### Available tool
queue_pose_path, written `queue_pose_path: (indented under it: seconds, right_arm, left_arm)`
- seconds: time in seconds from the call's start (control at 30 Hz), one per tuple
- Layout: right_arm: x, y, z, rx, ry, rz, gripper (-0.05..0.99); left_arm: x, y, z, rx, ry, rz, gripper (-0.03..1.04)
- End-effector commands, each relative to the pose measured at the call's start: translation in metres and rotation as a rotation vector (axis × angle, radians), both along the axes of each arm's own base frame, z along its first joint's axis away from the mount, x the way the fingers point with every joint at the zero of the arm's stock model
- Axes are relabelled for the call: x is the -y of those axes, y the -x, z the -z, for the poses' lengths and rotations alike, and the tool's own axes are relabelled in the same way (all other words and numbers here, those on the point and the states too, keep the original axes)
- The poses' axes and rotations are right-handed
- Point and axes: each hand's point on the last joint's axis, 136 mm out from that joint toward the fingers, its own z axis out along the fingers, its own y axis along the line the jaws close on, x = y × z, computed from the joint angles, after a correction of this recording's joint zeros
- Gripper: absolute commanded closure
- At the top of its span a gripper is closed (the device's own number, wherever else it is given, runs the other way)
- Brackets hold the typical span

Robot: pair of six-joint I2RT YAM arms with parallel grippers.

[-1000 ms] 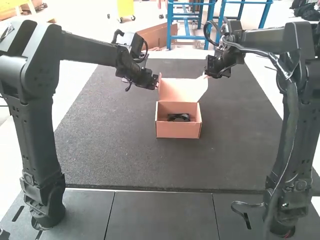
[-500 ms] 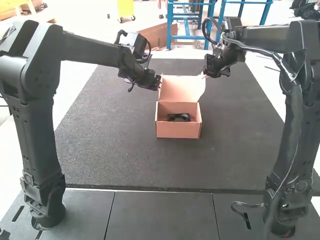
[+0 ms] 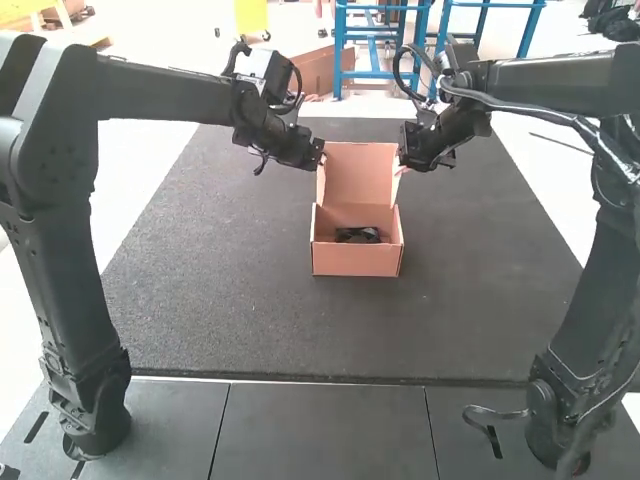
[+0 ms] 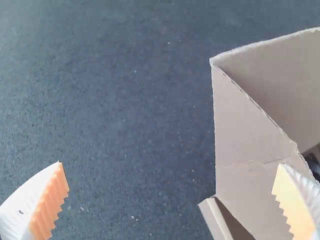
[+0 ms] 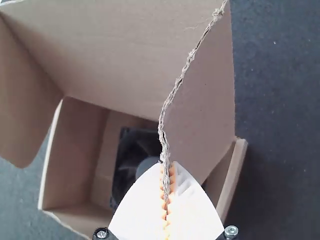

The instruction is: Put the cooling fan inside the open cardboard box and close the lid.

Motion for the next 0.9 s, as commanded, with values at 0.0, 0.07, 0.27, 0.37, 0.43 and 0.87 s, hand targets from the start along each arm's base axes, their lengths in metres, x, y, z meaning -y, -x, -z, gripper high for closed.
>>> queue_pose_path:
  seconds: [0.0, 0.07, 0.27, 0.37, 0.43, 0.87]
  right_arm:
    - [-0.004, 0.012, -0.010, 0.016, -0.013, -0.027, 0.95]
    - [-0.003, 0.016, -0.010, 0.015, -0.012, -0.027, 0.95]
    - [-0.001, 0.025, -0.008, 0.005, -0.017, -0.027, 0.95]
    - [-0.001, 0.031, -0.006, -0.005, -0.022, -0.032, 0.95]
    - [-0.001, 0.036, -0.003, -0.015, -0.027, -0.040, 0.95]
    - [-0.002, 0.065, 0.019, -0.083, -0.026, -0.064, 0.95]
  left_arm:
    - [0.000, 0.008, -0.009, 0.019, 0.013, -0.002, 0.04]
    - [0.000, 0.012, -0.006, 0.013, 0.011, 0.001, 0.04]
    - [0.001, 0.021, 0.001, 0.005, 0.007, 0.011, 0.04]
    - [0.000, 0.024, 0.004, 0.000, 0.004, 0.011, 0.04]
    - [-0.001, 0.027, 0.006, -0.002, 0.004, 0.011, 0.04]
    - [-0.005, 0.046, 0.009, -0.020, 0.030, 0.015, 0.04]
